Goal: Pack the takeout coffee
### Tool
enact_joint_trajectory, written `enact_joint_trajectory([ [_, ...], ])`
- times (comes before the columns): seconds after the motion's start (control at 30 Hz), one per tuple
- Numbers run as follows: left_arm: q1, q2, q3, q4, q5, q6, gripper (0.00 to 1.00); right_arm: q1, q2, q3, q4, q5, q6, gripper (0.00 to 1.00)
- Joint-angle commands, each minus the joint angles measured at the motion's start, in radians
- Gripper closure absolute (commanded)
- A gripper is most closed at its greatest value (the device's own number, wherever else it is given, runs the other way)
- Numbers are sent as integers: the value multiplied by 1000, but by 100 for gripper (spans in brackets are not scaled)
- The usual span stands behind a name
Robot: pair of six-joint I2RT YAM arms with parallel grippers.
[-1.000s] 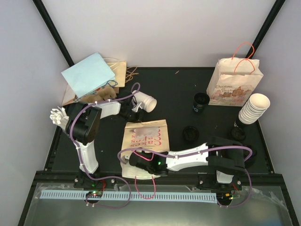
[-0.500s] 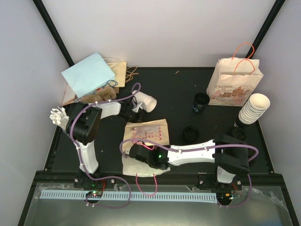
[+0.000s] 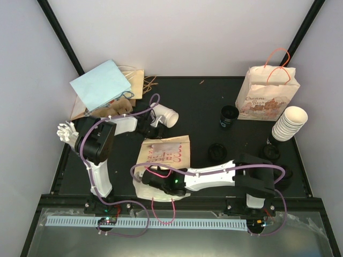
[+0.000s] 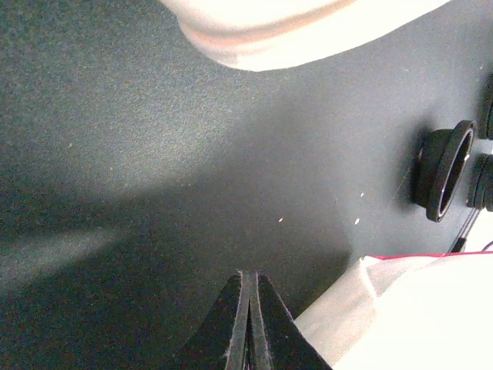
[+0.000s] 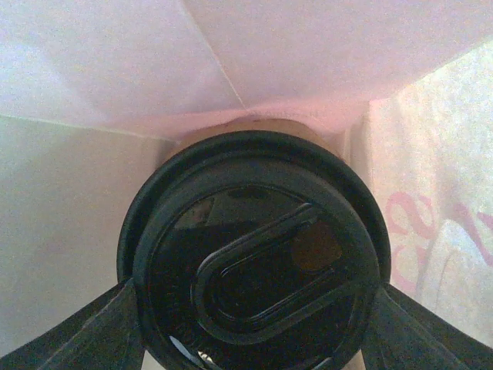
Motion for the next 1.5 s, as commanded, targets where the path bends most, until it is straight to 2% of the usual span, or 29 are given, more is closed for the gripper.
enact_joint_trajectory([
  [0.0,-34,11,-80,-83,106,-56,98,-56,92,14,-128,82,13,50],
  [0.47,-34,-43,-136,-57,124,-122,98,-59,145,48,-140,107,27,49],
  [0.67,-35,-51,-150,-47,123,-128,98,-59,98,37,-159,96,49,50],
  [1.13,-33,-72,-137,-78,105,-106,93,-58,-47,60,-335,-27,121,50],
  [1.27,-33,-77,-131,-86,102,-101,90,-60,-70,69,-378,-66,127,50],
  [1.47,-32,-86,-115,-115,74,-83,76,-72,-86,102,-452,-145,137,50],
])
